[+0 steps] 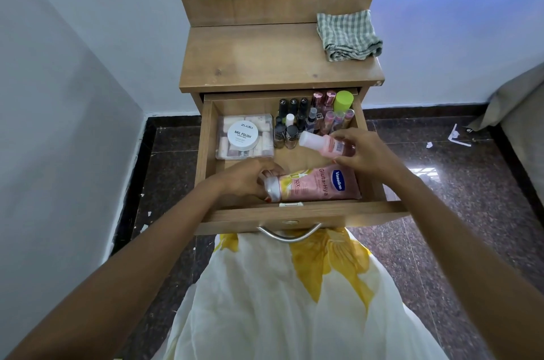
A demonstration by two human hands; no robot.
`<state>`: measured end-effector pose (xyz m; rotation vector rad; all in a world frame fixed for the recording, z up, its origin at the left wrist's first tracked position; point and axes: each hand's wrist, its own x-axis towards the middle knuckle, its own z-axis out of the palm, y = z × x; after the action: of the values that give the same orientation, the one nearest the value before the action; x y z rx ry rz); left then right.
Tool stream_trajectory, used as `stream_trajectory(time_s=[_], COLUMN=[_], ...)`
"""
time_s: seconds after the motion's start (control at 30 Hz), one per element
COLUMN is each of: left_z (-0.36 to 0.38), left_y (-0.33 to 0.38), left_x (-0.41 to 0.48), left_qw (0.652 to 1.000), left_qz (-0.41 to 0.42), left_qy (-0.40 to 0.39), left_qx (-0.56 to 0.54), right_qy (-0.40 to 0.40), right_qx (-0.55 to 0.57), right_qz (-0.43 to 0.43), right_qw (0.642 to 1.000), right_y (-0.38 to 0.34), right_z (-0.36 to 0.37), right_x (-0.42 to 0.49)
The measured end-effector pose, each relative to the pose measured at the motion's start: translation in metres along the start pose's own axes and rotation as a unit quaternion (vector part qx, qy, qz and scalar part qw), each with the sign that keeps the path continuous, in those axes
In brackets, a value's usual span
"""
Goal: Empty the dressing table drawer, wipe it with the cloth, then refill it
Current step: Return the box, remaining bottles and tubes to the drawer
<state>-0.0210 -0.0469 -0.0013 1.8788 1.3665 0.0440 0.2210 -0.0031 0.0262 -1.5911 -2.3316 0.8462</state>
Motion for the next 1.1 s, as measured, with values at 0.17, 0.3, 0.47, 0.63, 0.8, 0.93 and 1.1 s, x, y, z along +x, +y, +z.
stream_trajectory(time_s=[0.17,0.3,0.47,0.63,0.8,0.93,1.1], left_z=[-0.006,-0.009,-0.004,0.007,0.013,0.018,0.019], left_y=[-0.004,-0.007,0.002,0.018,0.024,0.025,0.029], left_x=[0.000,0.006,0.023,0.040,0.049,0.053,0.056], left_qw=[0.998,0.993,0.985,0.978,0.970,0.965,0.965], left_qz=[-0.008,-0.032,-0.070,-0.099,-0.131,-0.147,-0.146], left_qy=[-0.046,-0.064,0.082,0.124,0.160,0.173,0.179], left_qx=[-0.041,-0.098,-0.139,-0.136,-0.130,-0.133,-0.125], right_qy=[-0.034,-0.062,-0.086,-0.112,-0.121,-0.129,-0.134], right_qx=[-0.012,-0.038,-0.048,-0.057,-0.053,-0.060,-0.085], right_qz=[-0.005,-0.019,-0.023,-0.020,-0.002,0.007,0.017], right_qw=[0.999,0.997,0.995,0.992,0.991,0.990,0.987], right_y=[0.001,0.000,0.000,0.003,0.008,0.007,0.006], right_z=[0.003,0.010,0.018,0.021,0.022,0.023,0.025], right_x=[0.006,0.012,0.021,0.027,0.033,0.036,0.039])
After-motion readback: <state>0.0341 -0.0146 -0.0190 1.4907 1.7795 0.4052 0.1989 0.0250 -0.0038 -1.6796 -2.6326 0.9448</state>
